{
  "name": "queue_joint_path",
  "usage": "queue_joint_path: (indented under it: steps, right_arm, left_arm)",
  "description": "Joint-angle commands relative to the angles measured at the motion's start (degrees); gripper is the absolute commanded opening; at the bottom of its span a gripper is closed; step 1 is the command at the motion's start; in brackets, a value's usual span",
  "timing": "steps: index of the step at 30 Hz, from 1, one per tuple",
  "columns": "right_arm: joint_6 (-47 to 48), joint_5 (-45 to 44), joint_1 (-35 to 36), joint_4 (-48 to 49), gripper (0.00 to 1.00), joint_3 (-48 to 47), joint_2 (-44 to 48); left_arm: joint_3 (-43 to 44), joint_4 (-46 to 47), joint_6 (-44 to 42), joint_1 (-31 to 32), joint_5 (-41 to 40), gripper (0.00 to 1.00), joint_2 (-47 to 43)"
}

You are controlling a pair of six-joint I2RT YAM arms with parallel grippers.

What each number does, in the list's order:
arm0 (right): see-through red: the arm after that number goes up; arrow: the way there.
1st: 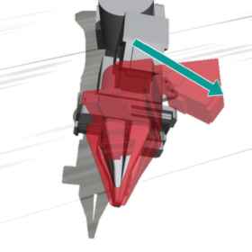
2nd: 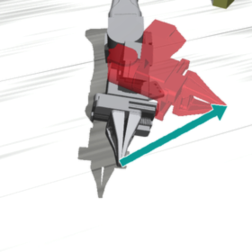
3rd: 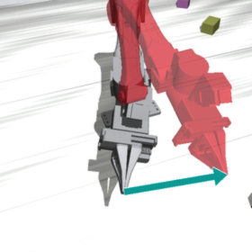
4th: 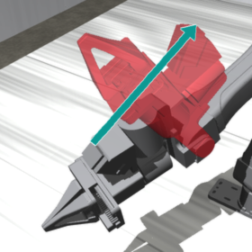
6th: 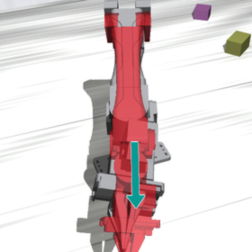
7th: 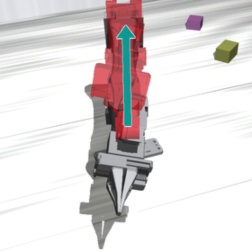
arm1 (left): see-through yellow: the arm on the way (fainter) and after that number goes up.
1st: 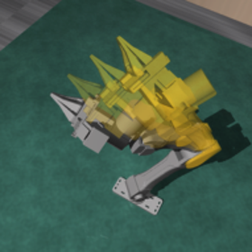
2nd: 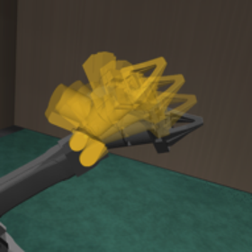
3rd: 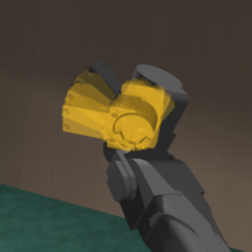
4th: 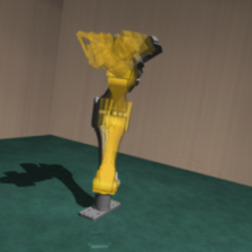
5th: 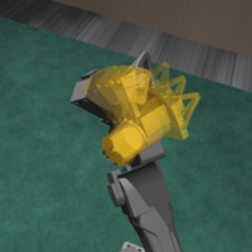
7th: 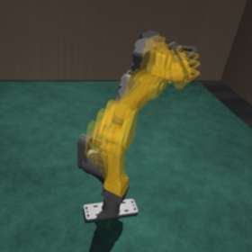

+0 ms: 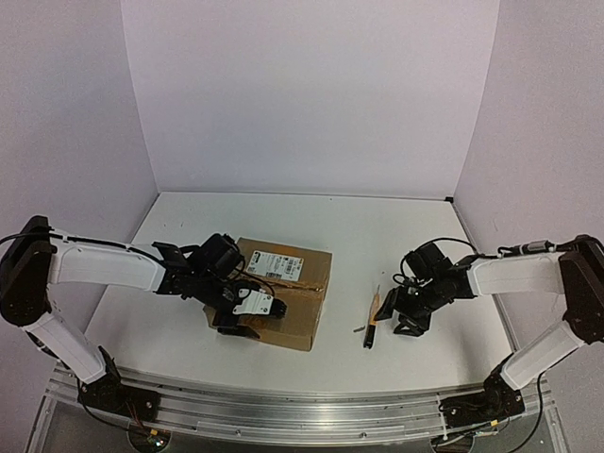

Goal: Unpack the express box

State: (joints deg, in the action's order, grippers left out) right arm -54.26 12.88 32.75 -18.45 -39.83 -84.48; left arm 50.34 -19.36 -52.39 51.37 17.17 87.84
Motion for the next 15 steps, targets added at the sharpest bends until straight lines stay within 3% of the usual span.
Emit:
queue_joint_path:
  steps: [1, 2, 3, 4, 9, 12, 15]
  right_arm:
    - [8.1, -10.3, -0.2, -14.8, 0.69, -10.1, 4.6]
    - [11.2, -11.0, 0.1, -15.7, 0.77, -13.1, 4.7]
    - [15.2, -11.8, 0.5, -16.2, 0.93, -17.0, 4.2]
    - [19.7, -12.7, 1.5, -16.7, 0.98, -21.2, 3.4]
    - [44.4, -20.3, 9.4, -18.4, 0.98, -40.1, -7.9]
    - [59.6, -24.4, 15.3, -18.4, 0.98, -49.0, -17.5]
    - [68.8, -25.9, 19.9, -18.1, 0.98, -56.2, -24.5]
  left_arm:
    - [6.3, -5.7, 1.6, -0.5, 5.2, 0.77, -4.2]
    - [7.2, -7.1, 1.9, -1.1, 6.3, 0.79, -4.8]
    - [7.8, -8.5, 2.3, -2.0, 7.8, 0.81, -5.3]
    - [8.6, -9.8, 3.0, -2.9, 8.7, 0.83, -5.8]
    - [11.1, -12.5, 8.8, -10.0, 11.6, 0.87, -5.8]
    - [10.9, -9.7, 15.8, -15.5, 9.8, 0.85, -5.3]
    - [11.8, -7.1, 20.1, -20.0, 6.2, 0.85, -4.0]
